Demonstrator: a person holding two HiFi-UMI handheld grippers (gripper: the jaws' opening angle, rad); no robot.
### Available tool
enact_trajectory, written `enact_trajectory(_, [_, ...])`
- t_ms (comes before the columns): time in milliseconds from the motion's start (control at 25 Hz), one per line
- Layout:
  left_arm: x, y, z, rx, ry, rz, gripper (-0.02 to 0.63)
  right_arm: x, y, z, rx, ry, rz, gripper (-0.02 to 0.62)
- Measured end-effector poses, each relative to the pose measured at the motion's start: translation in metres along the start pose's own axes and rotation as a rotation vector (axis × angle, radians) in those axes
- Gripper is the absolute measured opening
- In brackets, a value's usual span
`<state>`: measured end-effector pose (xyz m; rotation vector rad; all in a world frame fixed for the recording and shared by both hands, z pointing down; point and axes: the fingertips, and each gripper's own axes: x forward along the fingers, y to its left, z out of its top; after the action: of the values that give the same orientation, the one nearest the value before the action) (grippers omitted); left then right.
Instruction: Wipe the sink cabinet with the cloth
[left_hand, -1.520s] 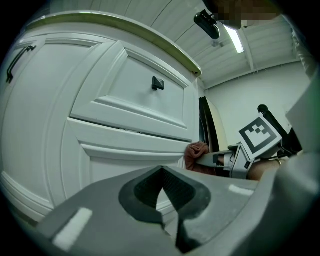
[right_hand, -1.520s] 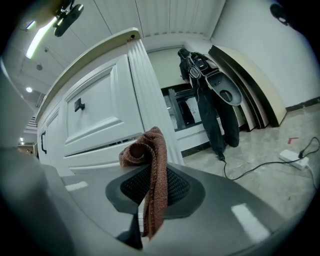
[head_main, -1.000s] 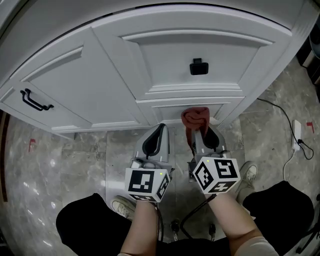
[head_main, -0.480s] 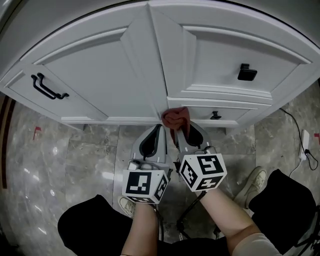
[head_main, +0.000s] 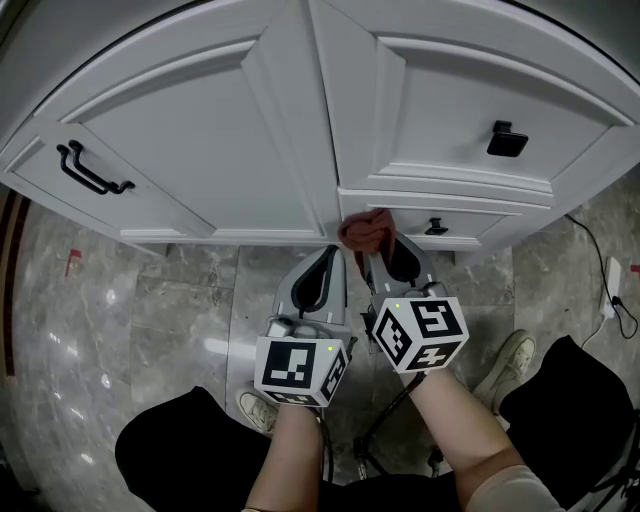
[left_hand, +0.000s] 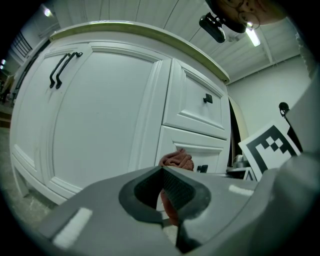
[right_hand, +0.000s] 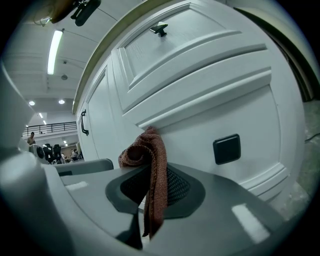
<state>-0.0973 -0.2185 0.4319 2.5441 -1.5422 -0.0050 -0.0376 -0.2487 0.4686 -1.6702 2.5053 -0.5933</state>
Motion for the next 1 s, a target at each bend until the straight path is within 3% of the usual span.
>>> enact_trajectory(600, [0.016,-0.031,-0.003,0.015,0.009,-0.056,0.000,-0.020,-0.058,-0.003,0.074,0.031,-0.180,0.082])
enact_trajectory(1000, [0.027,-0.051,-0.002,0.012,0.002,-0.098,0.000,-0.035,-0.064,-0.001,0.129,0.043,-0.176,0.081])
